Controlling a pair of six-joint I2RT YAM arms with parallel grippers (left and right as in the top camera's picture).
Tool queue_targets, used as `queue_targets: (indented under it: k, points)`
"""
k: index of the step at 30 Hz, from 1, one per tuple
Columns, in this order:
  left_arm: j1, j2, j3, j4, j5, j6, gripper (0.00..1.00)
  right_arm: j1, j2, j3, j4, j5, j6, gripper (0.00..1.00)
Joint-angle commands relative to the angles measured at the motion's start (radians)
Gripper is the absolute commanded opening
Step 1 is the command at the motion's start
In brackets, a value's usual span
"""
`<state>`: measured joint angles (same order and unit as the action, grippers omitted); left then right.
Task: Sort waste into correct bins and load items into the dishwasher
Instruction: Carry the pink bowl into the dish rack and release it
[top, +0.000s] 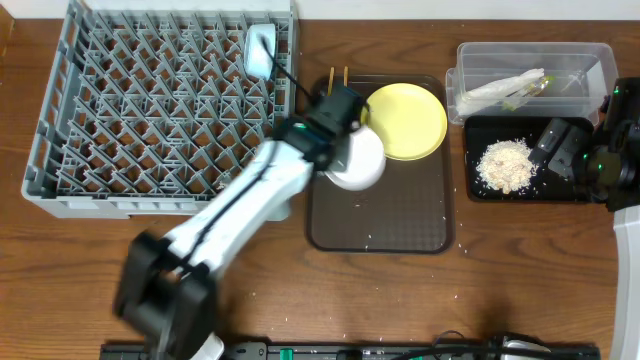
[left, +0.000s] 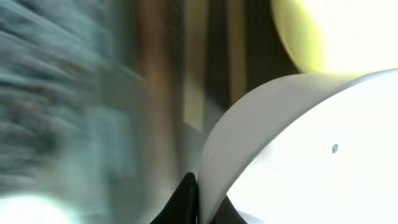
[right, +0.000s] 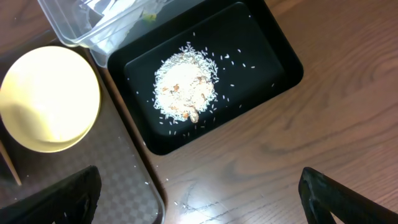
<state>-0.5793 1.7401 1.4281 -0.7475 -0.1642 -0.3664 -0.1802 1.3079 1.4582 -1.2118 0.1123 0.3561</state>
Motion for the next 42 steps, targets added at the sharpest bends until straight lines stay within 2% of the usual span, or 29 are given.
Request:
queue_targets:
  k: [1, 4, 7, 8, 10, 12, 15, 20, 33, 42]
  points:
    - [0.067, -0.081, 0.033, 0.034, -0.432, 0.126, 0.07, -0.016, 0.000, 0.010, -0.002, 0.003, 0.014, 0.99]
    - [0.112, -0.089, 0.033, 0.091, -0.608, 0.220, 0.07, -0.016, 0.000, 0.010, -0.003, 0.003, 0.014, 0.99]
    - [0.154, -0.068, 0.031, 0.151, -0.646, 0.328, 0.07, -0.017, 0.000, 0.010, -0.004, 0.003, 0.014, 0.99]
    - [0.159, -0.060, 0.031, 0.164, -0.671, 0.330, 0.07, -0.017, 0.000, 0.010, -0.003, 0.003, 0.014, 0.99]
    - [0.163, -0.035, 0.029, 0.210, -0.798, 0.336, 0.07, -0.016, 0.000, 0.010, -0.004, 0.003, 0.014, 0.99]
    - [0.163, 0.011, 0.029, 0.304, -0.952, 0.424, 0.08, -0.016, 0.000, 0.010, -0.004, 0.003, 0.013, 0.99]
    - [0.163, 0.097, 0.029, 0.447, -1.013, 0.600, 0.08, -0.016, 0.000, 0.010, -0.004, 0.003, 0.014, 0.99]
    - [0.167, 0.206, 0.029, 0.607, -1.144, 0.714, 0.07, -0.017, 0.000, 0.010, -0.004, 0.003, 0.013, 0.99]
    - [0.169, 0.280, 0.027, 0.629, -1.211, 0.729, 0.07, -0.016, 0.000, 0.010, -0.004, 0.003, 0.013, 0.99]
    - [0.159, 0.280, -0.052, 0.630, -1.178, 0.712, 0.07, -0.016, 0.000, 0.010, -0.004, 0.003, 0.013, 0.99]
